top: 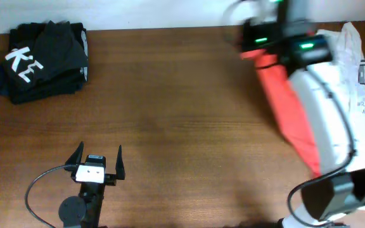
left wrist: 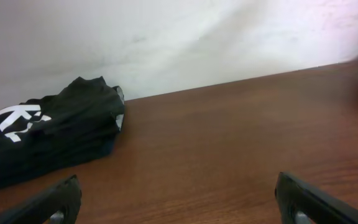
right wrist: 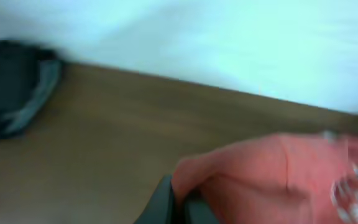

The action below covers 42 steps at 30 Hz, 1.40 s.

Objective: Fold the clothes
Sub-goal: 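Lift the red T-shirt with the right gripper and drop it mid-table, then grasp the red shirt's left edge with left gripper, right edge with right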

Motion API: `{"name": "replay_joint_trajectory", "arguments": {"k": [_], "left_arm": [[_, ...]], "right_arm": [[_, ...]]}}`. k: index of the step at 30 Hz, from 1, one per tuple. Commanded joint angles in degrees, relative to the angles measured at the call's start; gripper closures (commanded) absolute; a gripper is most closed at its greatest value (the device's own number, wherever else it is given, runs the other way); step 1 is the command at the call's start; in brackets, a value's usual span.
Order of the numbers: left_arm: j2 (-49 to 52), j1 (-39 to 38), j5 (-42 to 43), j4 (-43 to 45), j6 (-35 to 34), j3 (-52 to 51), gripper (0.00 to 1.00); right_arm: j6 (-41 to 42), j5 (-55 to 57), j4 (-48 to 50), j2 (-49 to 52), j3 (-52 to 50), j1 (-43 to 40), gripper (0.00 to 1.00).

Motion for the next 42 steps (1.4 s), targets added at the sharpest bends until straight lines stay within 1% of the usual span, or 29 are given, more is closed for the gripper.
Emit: {"name": "replay_joint_trajectory", "arguments": {"k": [1,2,4,5,6,7,8,9,11,14,16,19,20,21,22,23,24,26,29,31,32,35,36,38,39,40,42], "left_arm": [[0.1,-0.3,0.2,-0.3,-0.5,-0.2,0.01],[0.1,-0.3,0.2,-0.3,-0.5,-0.2,0.01],[0.1,-0.3,0.2,-0.3,-0.5,-0.2,0.01],[0.1,-0.3,0.2,-0.3,-0.5,-0.2,0.01],[0.1,-0.3,0.2,-0.3,-0.5,-0.2,0.01],[0.1,-0.3,0.2,-0.3,-0.5,-0.2,0.01],[0.1,-0.3,0.2,-0.3,-0.5,-0.2,0.01],[0.1,-0.3,0.2,-0.3,-0.5,-0.2,0.01],[0.1,-0.3,0.2,-0.3,-0.5,-0.2,0.01],[0.1,-0.3,0.2,-0.3,-0.5,-0.2,0.01],[0.1,-0.3,0.2,-0.3,-0.5,-0.2,0.01],[0.1,-0.3,0.2,-0.3,-0.5,-0.2,0.01],[0.1,-0.3,0.2,-0.3,-0.5,-0.2,0.01],[0.1,-0.3,0.2,-0.3,-0.5,-0.2,0.01],[0.1,-0.3,0.2,-0.3,-0.5,-0.2,0.01],[0.1,-0.3,0.2,-0.3,-0.5,-0.2,0.01],[0.1,-0.3,0.2,-0.3,-0.5,-0.2,0.01],[0.1,-0.3,0.2,-0.3,-0.5,-0.2,0.01],[0.1,-0.3,0.3,-0.1,-0.5,-0.2,0.01],[0.1,-0.3,0.9,-0.2,-0.5,-0.2,0.01],[0.1,-0.3,2.5,-0.1,-0.5,-0.2,0.01],[0.1,-0.3,6.4,0.3,-0.6,-0.2,0.01],[0.1,-0.3,9.5,0.5,-1.1,-0.2,0.01],[0.1,-0.3,18.2,3.8,-1.2,-0.2,0.01],[0.1,-0.3,20.5,5.3,-1.2,-0.2,0.01],[0.1,-0.3,21.7,6.4,-1.9,0.3,0.01],[1.0,-0.3,21.7,4.4,-4.7,3.5,0.01]], "right_arm": [[5.0,-2.8,3.7,3.2,1.1,13.9,0.96],[5.2,-2.7,5.2,4.6,1.1,18.5,0.96],[5.2,-2.4,6.6,6.5,1.1,24.7,0.96],[5.2,-1.8,7.1,7.0,1.1,26.8,0.91],[5.2,0.7,7.5,7.2,1.1,29.3,0.63],[5.2,3.2,7.7,7.1,1.1,30.6,0.50],[5.2,3.9,7.7,6.9,1.2,30.8,0.41],[4.8,4.0,6.6,6.1,1.8,30.8,0.00],[4.8,4.0,3.0,4.0,3.2,29.0,0.01],[4.8,4.0,-6.2,0.4,6.5,22.1,0.01],[4.8,4.0,-10.6,-1.6,6.7,18.2,0.01],[4.7,4.0,-25.0,-3.7,6.6,10.6,0.01],[4.8,4.0,-27.4,-3.4,6.6,9.3,0.01],[5.7,3.8,-30.7,-3.1,6.6,7.7,0.01],[9.2,4.0,-33.9,-3.1,6.6,6.2,0.01],[12.3,4.0,-36.5,-3.2,6.6,5.1,0.01],[14.3,4.0,-38.7,-3.4,6.6,4.0,0.05],[17.5,3.9,-43.9,-4.4,6.6,2.0,0.07],[17.7,4.0,-51.6,-7.9,6.6,1.4,0.10],[17.6,4.3,-55.1,-10.9,6.6,1.4,0.10],[17.6,4.4,-56.5,-13.4,6.4,1.4,0.11],[18.8,4.5,-56.5,-22.1,2.9,3.1,0.10],[19.2,4.5,-56.4,-25.5,0.9,3.9,0.10],[19.2,4.7,-55.7,-32.4,-4.9,5.6,0.01],[19.2,4.7,-54.7,-34.7,-7.5,5.9,0.01],[19.6,4.6,-52.6,-37.5,-11.5,5.9,0.01],[20.8,3.8,-46.9,-40.8,-19.4,6.0,0.01]]}}
